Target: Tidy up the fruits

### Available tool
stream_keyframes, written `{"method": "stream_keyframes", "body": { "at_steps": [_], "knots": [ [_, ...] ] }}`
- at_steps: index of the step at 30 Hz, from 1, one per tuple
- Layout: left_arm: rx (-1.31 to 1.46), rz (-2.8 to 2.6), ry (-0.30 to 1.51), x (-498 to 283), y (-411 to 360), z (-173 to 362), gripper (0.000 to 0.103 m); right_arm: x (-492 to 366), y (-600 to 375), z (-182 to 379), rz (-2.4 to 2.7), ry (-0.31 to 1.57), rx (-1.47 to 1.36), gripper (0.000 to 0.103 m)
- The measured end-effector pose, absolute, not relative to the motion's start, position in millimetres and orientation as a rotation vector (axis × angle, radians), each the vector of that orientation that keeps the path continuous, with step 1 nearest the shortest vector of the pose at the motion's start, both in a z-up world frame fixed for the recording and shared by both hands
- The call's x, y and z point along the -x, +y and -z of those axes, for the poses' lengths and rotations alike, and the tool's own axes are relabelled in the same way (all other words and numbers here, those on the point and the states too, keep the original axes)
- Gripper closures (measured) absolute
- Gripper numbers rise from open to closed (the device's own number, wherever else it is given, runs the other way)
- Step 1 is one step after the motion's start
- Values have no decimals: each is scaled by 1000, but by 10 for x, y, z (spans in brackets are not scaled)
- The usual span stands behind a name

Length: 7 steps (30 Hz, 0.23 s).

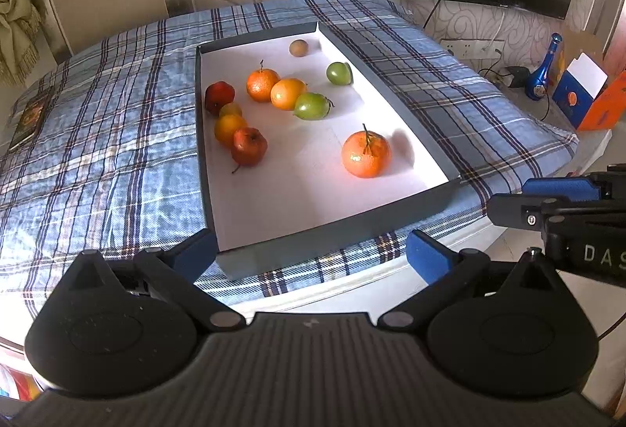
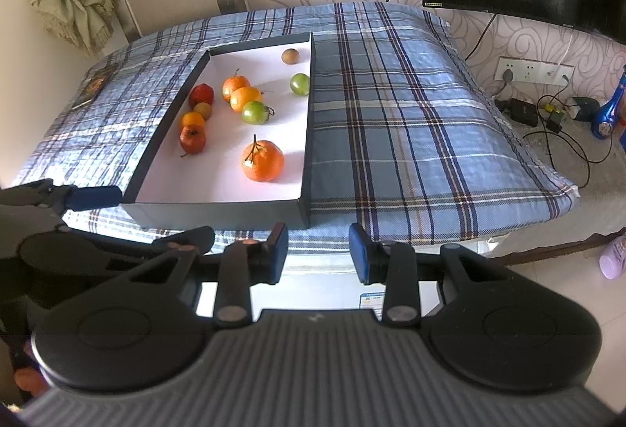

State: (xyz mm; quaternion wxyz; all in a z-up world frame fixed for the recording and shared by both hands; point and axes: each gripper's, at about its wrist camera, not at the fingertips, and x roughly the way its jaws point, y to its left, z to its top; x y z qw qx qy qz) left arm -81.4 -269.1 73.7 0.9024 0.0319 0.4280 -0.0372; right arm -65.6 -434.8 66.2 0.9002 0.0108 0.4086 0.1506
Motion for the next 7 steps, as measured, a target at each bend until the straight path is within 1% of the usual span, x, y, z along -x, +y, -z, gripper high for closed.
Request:
{"method": "stream_keyframes", "body": {
  "at_steps": [7],
  "knots": [
    [-64,73,883,799,-2705,-757,1,643,-4370,-667,-308,840,-25,66]
  ]
}}
